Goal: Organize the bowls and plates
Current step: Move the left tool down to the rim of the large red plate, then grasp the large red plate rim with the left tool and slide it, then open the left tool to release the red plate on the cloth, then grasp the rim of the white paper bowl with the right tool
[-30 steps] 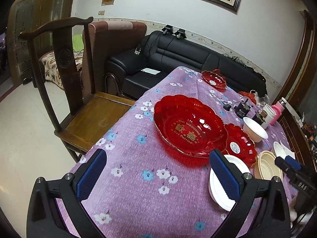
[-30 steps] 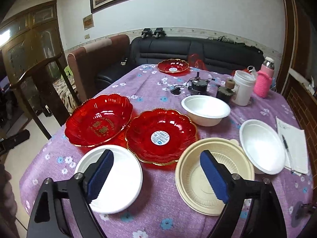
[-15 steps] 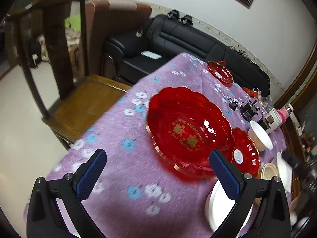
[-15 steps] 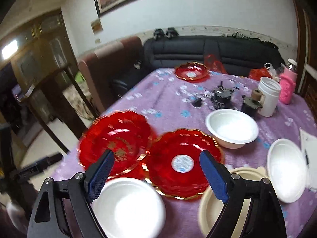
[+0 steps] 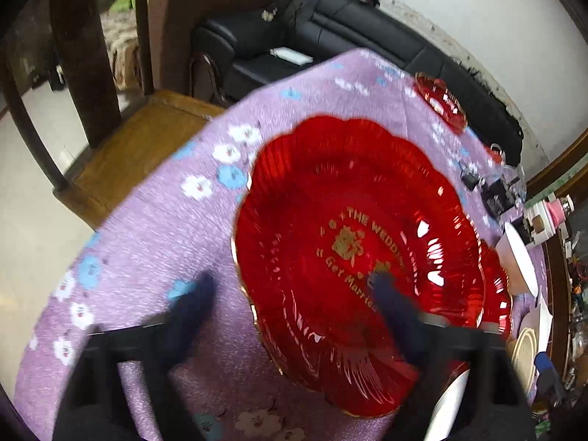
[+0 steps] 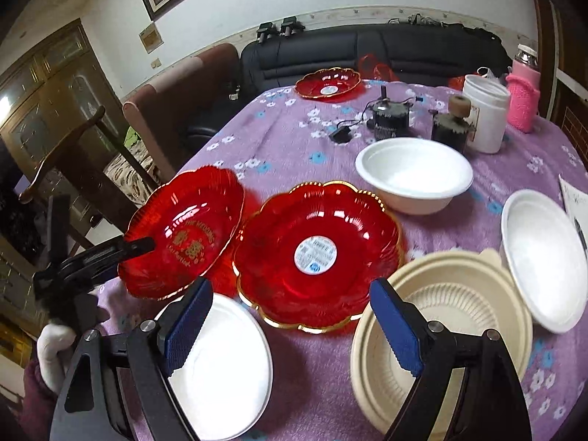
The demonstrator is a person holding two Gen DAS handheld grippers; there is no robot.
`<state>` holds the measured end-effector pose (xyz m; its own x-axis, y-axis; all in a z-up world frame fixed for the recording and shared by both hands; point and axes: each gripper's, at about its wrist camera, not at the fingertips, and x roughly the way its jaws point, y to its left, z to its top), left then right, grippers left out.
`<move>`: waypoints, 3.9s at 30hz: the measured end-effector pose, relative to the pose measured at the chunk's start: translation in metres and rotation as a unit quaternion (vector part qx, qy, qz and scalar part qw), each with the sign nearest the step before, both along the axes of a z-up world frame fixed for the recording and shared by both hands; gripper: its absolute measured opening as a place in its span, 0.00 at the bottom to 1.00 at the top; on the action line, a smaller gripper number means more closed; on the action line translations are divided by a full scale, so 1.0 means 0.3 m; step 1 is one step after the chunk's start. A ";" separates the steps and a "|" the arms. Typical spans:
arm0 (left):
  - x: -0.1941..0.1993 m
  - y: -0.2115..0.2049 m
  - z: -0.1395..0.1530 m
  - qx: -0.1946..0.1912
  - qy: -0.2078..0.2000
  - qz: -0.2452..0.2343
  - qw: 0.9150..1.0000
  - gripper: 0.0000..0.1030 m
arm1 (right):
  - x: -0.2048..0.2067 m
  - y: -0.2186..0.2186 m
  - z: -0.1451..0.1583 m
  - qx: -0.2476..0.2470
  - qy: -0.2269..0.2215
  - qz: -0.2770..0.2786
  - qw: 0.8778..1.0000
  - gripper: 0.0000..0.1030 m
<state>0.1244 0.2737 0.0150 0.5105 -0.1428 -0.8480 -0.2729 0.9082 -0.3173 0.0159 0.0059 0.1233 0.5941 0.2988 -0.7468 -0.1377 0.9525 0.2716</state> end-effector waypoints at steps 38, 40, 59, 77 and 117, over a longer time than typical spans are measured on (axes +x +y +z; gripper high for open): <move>-0.116 0.066 0.031 0.004 0.005 0.014 1.000 0.14 | 0.432 0.422 -0.085 -0.070 0.109 0.096 0.987 0.12; -0.143 0.084 0.050 0.007 -0.001 0.022 1.000 0.14 | 0.392 0.447 -0.064 -0.067 0.100 0.106 0.987 0.12; -0.483 0.206 0.018 0.018 -0.021 0.076 0.997 0.14 | 0.082 0.610 -0.129 -0.098 0.099 0.173 0.975 0.12; -0.655 0.214 0.090 0.011 -0.091 0.093 0.991 0.59 | -0.092 0.633 -0.011 -0.123 -0.022 0.153 0.980 0.33; -0.848 -0.135 0.174 0.051 -0.125 -0.037 0.990 0.72 | -0.556 -0.053 -0.110 0.070 -0.048 -0.090 0.992 0.86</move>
